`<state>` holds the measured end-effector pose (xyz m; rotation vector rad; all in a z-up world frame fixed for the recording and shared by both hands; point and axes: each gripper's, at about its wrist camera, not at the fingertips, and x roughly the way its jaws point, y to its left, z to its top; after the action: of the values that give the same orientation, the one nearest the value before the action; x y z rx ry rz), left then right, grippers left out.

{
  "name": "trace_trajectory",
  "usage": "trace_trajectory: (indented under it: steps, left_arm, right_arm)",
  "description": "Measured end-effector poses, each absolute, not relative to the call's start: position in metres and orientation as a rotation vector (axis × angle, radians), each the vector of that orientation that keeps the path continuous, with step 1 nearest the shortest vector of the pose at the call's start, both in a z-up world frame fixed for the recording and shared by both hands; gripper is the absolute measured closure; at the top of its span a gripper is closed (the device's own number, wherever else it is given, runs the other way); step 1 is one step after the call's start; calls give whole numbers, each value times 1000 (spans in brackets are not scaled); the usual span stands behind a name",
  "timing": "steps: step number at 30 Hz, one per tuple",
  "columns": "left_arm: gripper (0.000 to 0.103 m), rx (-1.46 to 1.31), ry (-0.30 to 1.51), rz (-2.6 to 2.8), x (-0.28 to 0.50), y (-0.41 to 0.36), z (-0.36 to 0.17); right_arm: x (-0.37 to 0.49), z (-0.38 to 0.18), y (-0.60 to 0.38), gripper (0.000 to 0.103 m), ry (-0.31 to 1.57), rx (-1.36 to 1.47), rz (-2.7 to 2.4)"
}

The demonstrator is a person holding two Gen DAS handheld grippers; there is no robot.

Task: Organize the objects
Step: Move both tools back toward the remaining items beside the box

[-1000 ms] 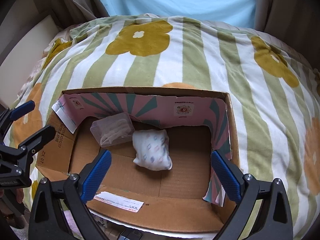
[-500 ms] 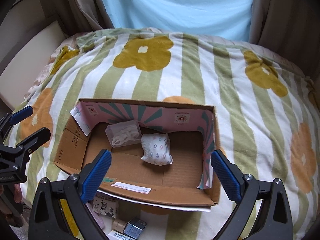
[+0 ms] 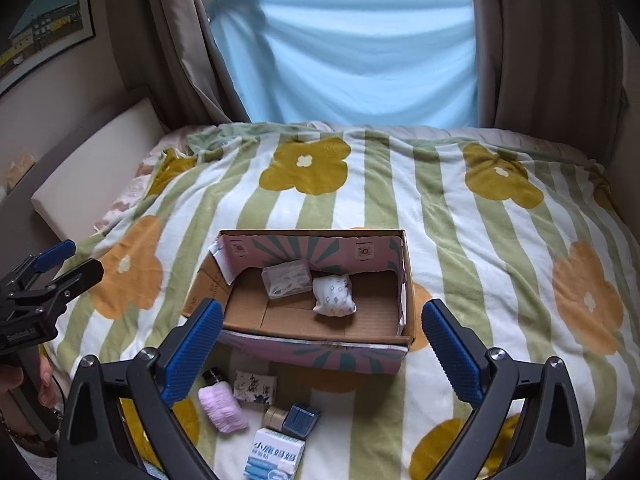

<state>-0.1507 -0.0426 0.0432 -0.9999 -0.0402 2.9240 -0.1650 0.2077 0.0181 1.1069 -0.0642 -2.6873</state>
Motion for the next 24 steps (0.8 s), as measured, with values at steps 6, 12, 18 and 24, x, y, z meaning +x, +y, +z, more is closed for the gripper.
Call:
trace_trajectory:
  steps: [6,12,18,24]
  left_arm:
    - [0,-987,-94,3011,-95,-40,20]
    - [0,-1071,-201,3002,-66,-40,-26]
    - [0,-1226,-237,2937,-62,-31,-83]
    - [0,-1345,-235,2877,-68,-25,-131]
  right_arm:
    - [-106,12,204,4,-49,1010,-2705]
    - [-65,-22,195,4,-7,994,-2707]
    - [-43,-81,179,4,45,1046,-2661]
    - [-31,-134,165,4,65,1122,-2587]
